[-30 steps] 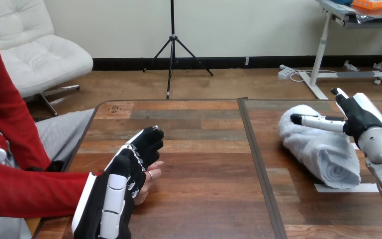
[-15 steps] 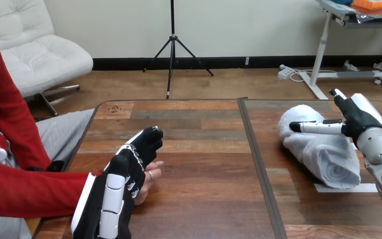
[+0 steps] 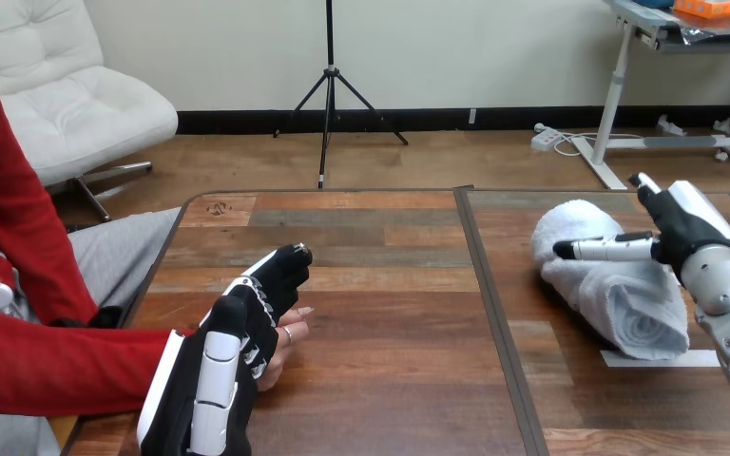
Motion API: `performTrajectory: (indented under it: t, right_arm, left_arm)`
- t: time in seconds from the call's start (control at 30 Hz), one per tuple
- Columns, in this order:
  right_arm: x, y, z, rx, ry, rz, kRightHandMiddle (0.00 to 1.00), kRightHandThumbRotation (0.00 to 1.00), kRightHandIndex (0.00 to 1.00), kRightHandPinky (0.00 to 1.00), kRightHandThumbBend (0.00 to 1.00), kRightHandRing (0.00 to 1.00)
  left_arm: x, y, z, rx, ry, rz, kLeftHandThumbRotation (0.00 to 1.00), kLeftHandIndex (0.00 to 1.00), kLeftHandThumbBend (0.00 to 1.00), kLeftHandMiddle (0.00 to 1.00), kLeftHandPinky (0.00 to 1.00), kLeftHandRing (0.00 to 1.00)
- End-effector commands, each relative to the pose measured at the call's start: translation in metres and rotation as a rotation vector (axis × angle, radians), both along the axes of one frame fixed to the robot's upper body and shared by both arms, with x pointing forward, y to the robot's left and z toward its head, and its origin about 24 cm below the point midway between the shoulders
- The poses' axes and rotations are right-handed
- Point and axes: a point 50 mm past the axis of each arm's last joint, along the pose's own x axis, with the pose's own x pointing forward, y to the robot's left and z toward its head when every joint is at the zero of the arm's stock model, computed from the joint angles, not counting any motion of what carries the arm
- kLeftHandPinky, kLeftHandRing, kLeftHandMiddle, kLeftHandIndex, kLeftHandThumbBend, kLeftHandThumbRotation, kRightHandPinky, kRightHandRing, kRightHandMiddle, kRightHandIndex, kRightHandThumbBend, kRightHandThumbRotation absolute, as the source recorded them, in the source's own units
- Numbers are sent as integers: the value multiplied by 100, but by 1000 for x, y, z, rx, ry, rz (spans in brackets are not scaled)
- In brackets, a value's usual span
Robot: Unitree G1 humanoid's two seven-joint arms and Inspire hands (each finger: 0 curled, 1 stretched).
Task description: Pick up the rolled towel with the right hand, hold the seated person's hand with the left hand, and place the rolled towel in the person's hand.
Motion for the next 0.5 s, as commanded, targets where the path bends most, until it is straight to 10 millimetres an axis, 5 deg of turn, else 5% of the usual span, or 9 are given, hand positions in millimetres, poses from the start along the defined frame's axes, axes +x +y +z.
performTrajectory:
  t: [0.0, 0.47]
  right_arm:
    - [15, 14, 20, -36, -56, 31, 100, 41, 100, 89, 100, 100]
    - [14, 19, 12, -80, -2, 46, 100, 44, 100, 90, 100, 100]
  left_arm:
    - [9, -3, 15, -33, -80, 8, 100, 80, 66, 87, 95, 91]
    - [9, -2, 16, -44, -81, 11, 99, 77, 66, 87, 94, 90]
